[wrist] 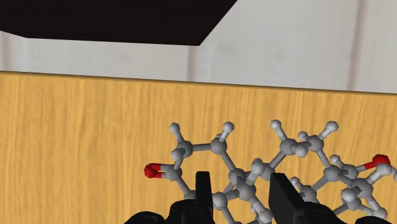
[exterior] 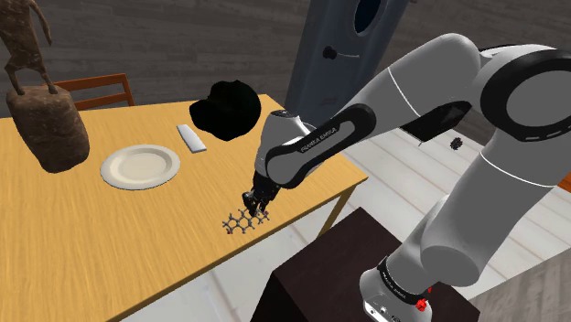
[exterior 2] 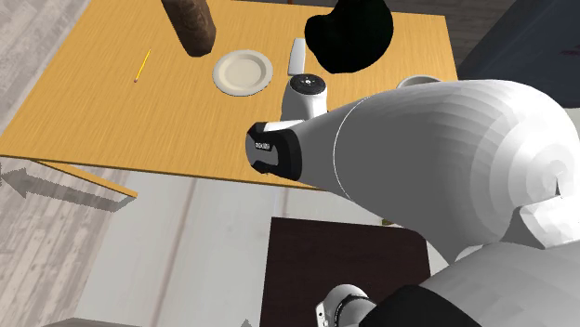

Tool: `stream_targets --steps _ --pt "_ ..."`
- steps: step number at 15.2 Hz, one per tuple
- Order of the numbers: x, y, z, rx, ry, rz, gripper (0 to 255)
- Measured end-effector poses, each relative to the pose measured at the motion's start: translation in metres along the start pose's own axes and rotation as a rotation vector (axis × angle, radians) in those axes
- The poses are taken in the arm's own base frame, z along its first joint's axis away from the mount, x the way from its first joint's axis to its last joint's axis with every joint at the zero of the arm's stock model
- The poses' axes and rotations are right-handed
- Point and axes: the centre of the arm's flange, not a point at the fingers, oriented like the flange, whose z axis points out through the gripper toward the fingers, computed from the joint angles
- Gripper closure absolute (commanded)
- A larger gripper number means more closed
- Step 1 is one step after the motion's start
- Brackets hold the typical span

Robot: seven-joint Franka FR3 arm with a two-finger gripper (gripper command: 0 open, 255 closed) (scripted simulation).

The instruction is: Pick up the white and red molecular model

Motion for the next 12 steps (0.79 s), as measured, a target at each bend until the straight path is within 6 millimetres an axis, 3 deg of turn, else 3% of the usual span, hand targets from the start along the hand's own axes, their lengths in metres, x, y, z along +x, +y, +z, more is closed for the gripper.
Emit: stream_targets --steps 8,12 --pt "0.000 0.000 0.001 0.000 0.000 0.001 255" --pt "-0.002 -0.001 -0.015 0.000 0.000 0.001 255"
